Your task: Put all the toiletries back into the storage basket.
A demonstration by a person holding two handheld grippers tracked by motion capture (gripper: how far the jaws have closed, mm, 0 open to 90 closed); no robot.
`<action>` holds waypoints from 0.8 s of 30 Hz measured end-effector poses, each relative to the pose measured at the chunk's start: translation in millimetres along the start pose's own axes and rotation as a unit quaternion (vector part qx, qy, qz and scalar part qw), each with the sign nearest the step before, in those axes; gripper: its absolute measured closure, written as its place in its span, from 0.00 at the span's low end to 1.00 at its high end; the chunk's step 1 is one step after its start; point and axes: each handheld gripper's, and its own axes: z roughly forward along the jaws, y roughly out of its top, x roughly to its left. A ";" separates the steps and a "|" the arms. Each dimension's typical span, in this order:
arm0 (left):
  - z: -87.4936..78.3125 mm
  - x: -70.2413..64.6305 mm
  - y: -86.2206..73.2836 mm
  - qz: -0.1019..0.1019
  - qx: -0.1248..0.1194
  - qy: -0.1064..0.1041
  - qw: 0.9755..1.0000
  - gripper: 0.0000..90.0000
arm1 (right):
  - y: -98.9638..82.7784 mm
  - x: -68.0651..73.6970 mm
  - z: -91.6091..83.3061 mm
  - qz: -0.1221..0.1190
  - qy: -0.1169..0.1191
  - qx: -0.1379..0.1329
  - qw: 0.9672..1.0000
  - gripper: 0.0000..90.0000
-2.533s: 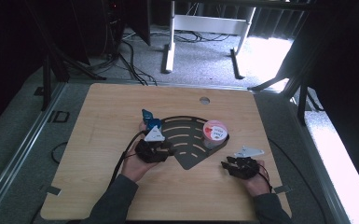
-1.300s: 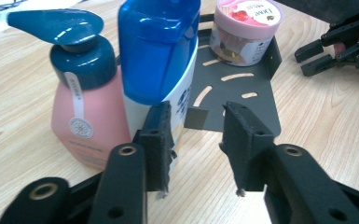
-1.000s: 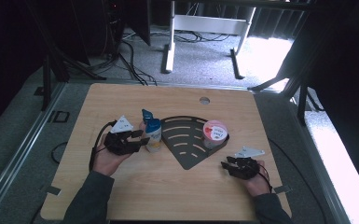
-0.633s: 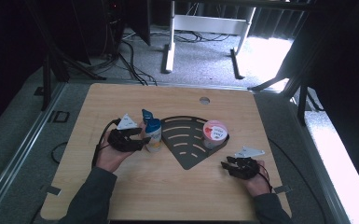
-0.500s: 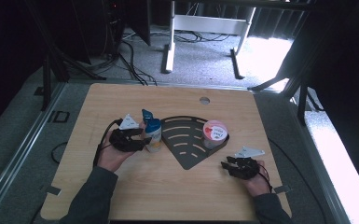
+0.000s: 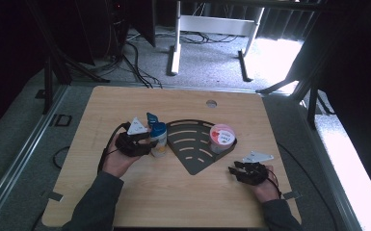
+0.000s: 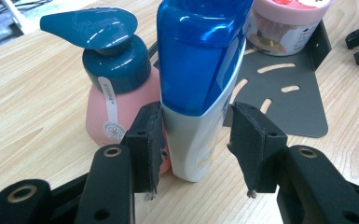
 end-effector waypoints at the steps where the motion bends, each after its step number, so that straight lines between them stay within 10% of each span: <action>1: -0.4 0.0 0.1 -0.001 0.001 0.000 1.000 0.61 | 0.0 -0.2 0.0 0.000 0.000 0.000 1.000 0.67; 24: -2.5 -13.9 13.6 0.002 0.054 0.001 0.999 0.63 | 0.1 -0.4 0.2 -0.001 0.001 -0.001 1.000 0.67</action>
